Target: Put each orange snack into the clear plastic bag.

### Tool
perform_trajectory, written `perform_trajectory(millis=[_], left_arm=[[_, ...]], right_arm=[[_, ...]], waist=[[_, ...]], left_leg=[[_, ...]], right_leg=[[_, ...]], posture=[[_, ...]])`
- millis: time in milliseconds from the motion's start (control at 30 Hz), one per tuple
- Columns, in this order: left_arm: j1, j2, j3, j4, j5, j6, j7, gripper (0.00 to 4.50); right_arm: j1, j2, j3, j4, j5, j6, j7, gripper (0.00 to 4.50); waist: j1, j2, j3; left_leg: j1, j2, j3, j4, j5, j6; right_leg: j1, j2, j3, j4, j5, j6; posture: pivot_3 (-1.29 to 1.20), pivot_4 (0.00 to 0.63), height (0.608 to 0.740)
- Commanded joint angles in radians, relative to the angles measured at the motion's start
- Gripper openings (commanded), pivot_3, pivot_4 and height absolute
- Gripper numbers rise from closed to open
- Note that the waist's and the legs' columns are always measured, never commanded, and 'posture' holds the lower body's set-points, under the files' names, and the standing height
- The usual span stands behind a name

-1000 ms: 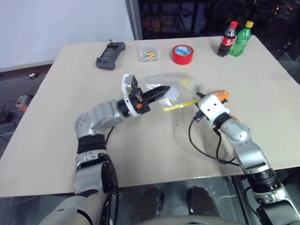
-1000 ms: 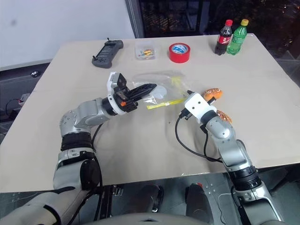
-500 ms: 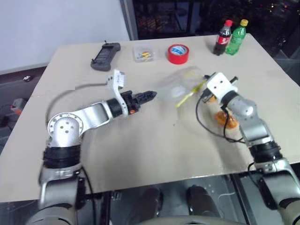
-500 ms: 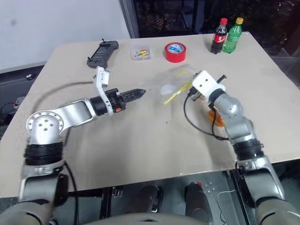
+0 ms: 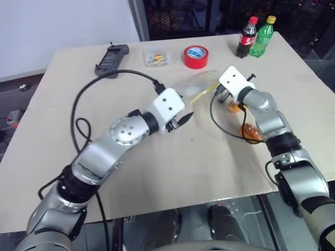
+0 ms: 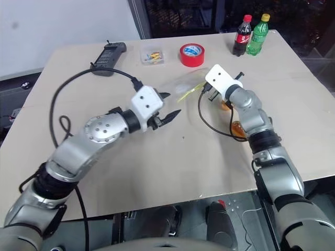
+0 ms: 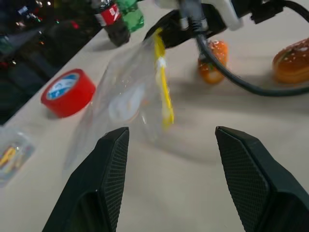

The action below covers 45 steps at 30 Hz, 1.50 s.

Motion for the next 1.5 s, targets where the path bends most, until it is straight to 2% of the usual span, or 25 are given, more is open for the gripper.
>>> perform_trajectory(millis=[33,433,567,600,667,733,1033,1133,1233,1300,1500], left_arm=[[-0.038,-0.043,-0.015,0.005,0.108,-0.001,0.019,3.01],[-0.066,-0.160,-0.048,0.098,0.301,0.008,-0.033,3.01],[-0.066,-0.176,-0.044,0.109,0.329,-0.009,-0.051,2.14],[-0.067,-0.177,-0.042,0.111,0.333,-0.012,-0.054,1.62],[-0.063,-0.173,-0.033,0.119,0.349,-0.020,-0.064,1.10],[-0.057,-0.166,-0.026,0.127,0.367,-0.035,-0.072,0.36],[-0.047,-0.158,0.031,0.196,0.417,-0.127,-0.084,0.36],[-0.043,-0.170,0.053,0.221,0.424,-0.177,-0.076,0.36],[-0.037,-0.179,0.075,0.238,0.420,-0.190,-0.087,0.32],[-0.038,-0.184,0.102,0.267,0.404,-0.211,-0.096,0.32],[-0.042,-0.181,0.154,0.332,0.400,-0.260,-0.112,0.32]], right_arm=[[-0.043,0.015,-0.002,-0.036,-0.005,0.013,0.000,0.00],[-0.025,0.045,-0.002,-0.102,-0.005,0.055,0.010,0.00],[-0.019,0.046,-0.001,-0.117,-0.006,0.066,0.011,0.00],[-0.017,0.046,-0.001,-0.119,-0.009,0.067,0.010,0.00],[-0.010,0.042,0.002,-0.125,-0.014,0.071,0.013,0.00],[-0.004,0.039,0.003,-0.131,-0.020,0.075,0.010,0.00],[0.014,0.030,0.001,-0.146,-0.035,0.082,0.005,0.00],[0.017,0.020,-0.001,-0.161,-0.016,0.102,0.053,0.00],[0.029,0.010,-0.013,-0.187,-0.009,0.112,0.062,0.95],[0.066,0.011,-0.046,-0.252,0.035,0.166,0.082,1.84],[0.204,-0.032,-0.129,-0.507,0.146,0.343,0.158,1.84]], waist=[[-0.003,0.000,0.000],[-0.004,0.000,0.000],[-0.005,0.000,0.000],[-0.005,0.000,0.000],[-0.005,0.000,0.000],[-0.005,0.000,0.000],[-0.006,0.000,0.000],[-0.006,0.000,0.000],[-0.005,0.000,0.000],[-0.005,0.000,0.000],[-0.003,0.000,0.000]], left_leg=[[0.000,0.000,0.000,0.000,0.000,0.000],[0.000,0.000,0.001,0.001,0.000,-0.001],[0.000,0.000,0.002,0.002,0.000,-0.001],[0.000,0.000,0.003,0.002,0.001,-0.001],[0.000,0.000,0.004,0.002,0.001,-0.001],[0.000,0.000,0.005,0.002,0.001,-0.001],[0.000,0.000,0.006,0.003,0.001,-0.001],[0.000,0.000,0.006,0.003,0.001,-0.001],[0.000,0.000,0.006,0.003,0.001,-0.001],[0.000,0.000,0.006,0.003,0.001,-0.001],[-0.001,0.000,0.006,0.005,0.001,-0.001]], right_leg=[[0.000,0.000,0.000,0.001,0.000,0.000],[-0.002,0.001,0.002,0.005,0.000,0.000],[-0.003,0.001,0.003,0.006,0.000,0.000],[-0.004,0.001,0.004,0.007,0.000,0.000],[-0.004,0.001,0.005,0.007,0.000,0.000],[-0.004,0.001,0.005,0.008,0.000,0.000],[-0.005,0.001,0.006,0.008,0.000,0.000],[-0.005,0.001,0.007,0.008,0.000,0.000],[-0.005,0.001,0.007,0.008,0.000,0.000],[-0.005,0.001,0.007,0.008,0.000,0.000],[-0.005,0.001,0.006,0.009,0.000,0.000]], posture=[[0.00,0.150,0.740],[0.00,0.150,0.740],[0.00,0.150,0.740],[0.00,0.150,0.740],[0.00,0.150,0.740],[0.00,0.150,0.740],[0.00,0.150,0.740],[0.00,0.150,0.740],[0.00,0.150,0.740],[0.00,0.150,0.740],[0.00,0.150,0.740]])
